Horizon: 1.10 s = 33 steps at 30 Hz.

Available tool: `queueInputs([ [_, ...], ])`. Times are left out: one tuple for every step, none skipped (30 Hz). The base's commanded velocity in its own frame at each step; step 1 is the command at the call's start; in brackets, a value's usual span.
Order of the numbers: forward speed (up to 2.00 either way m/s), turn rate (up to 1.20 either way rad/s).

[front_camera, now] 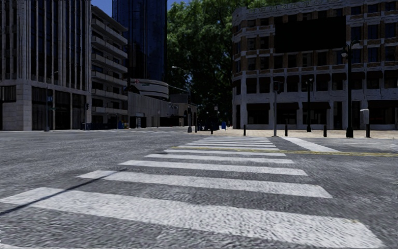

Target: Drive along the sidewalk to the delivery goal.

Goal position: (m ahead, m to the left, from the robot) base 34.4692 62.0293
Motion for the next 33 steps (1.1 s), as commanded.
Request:
queueInputs([
  [1.54,-0.61],
  [1.54,-0.61],
  [1.54,-0.61],
  [1.53,-0.6],
  [1.49,-0.6],
  [1.45,-0.6],
  [1.44,-0.6],
  [1.44,-0.6],
  [1.42,-0.59],
  [1.42,-0.58],
  [1.42,-0.58],
  [1.41,-0.58],
  [1.41,-0.58],
  [1.41,-0.58],
  [1.41,-0.58],
  [1.41,-0.57],
  [1.41,-0.57],
  [1.41,-0.57],
  [1.41,-0.57],
  [1.41,-0.57],
  [1.4,-0.57],
  [1.39,-0.57],
  [1.39,-0.57],
  [1.38,-0.44],
  [1.4,0.0],
  [2.0,0.0],
  [2.0,0.0],
  [2.0,0.0],
  [2.0,0.0],
  [2.0,0.0],
  [2.0,0.0],
  [2.0,0.0],
  [2.0,0.0],
])
